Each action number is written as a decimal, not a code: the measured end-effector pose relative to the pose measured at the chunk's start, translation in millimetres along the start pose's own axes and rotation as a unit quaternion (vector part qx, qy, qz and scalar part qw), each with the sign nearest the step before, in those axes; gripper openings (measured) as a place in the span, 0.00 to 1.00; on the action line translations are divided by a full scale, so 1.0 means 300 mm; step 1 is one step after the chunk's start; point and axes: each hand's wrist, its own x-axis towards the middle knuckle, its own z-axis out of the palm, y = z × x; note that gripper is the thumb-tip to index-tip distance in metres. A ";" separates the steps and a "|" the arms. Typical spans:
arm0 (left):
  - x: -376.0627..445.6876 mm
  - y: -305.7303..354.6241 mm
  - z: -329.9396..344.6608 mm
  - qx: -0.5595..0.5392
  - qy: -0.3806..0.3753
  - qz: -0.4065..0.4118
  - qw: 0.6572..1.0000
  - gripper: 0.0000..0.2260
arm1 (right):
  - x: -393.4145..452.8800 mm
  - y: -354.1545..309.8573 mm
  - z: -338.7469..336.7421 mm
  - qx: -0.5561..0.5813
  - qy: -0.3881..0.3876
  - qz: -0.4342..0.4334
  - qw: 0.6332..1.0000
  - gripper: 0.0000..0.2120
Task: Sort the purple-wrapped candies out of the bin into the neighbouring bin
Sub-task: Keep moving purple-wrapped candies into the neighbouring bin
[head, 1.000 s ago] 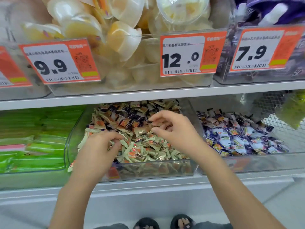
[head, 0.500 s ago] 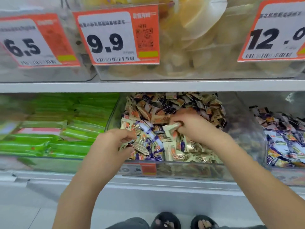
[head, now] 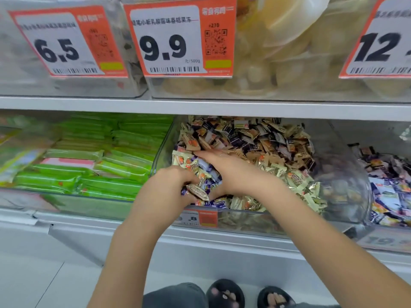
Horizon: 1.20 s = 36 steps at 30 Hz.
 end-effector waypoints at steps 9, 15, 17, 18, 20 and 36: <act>0.065 0.022 0.034 0.117 0.127 -0.056 0.983 0.09 | 0.019 0.053 0.044 0.026 0.040 -0.031 0.998 0.37; 0.085 0.026 0.061 0.160 0.172 -0.066 0.970 0.09 | 0.004 0.065 0.014 0.109 0.056 -0.019 0.992 0.24; 0.090 0.028 0.068 0.159 0.181 -0.072 0.968 0.09 | -0.011 0.074 -0.011 0.120 0.034 -0.008 0.992 0.20; 0.093 0.028 0.071 0.159 0.186 -0.073 0.967 0.09 | -0.019 0.084 -0.021 0.108 0.019 -0.001 0.994 0.18; 0.100 0.031 0.077 0.161 0.191 -0.071 0.966 0.10 | -0.041 0.106 -0.031 0.089 -0.004 0.011 0.996 0.15; 0.101 0.005 0.041 0.092 0.147 -0.070 0.982 0.06 | -0.056 0.019 -0.019 0.132 -0.153 0.026 0.979 0.36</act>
